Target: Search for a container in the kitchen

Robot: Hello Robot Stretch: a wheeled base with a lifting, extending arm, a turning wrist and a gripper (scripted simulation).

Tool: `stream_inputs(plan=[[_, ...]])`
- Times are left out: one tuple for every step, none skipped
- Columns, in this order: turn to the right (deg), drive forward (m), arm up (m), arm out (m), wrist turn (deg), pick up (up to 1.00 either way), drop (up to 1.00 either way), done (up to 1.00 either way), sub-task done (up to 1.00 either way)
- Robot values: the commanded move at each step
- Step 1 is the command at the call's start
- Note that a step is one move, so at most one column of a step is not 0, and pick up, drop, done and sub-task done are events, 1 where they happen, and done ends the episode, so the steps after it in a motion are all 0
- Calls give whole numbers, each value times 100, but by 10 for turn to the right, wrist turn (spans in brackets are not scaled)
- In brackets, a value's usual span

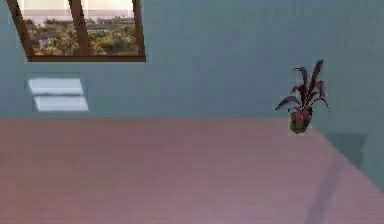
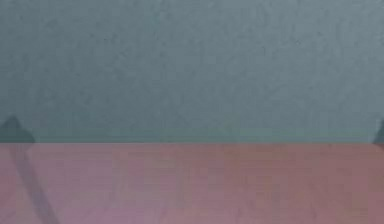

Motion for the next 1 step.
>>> stream_inputs(plan=[[450,0,0,0,0,0,0,0,0]])
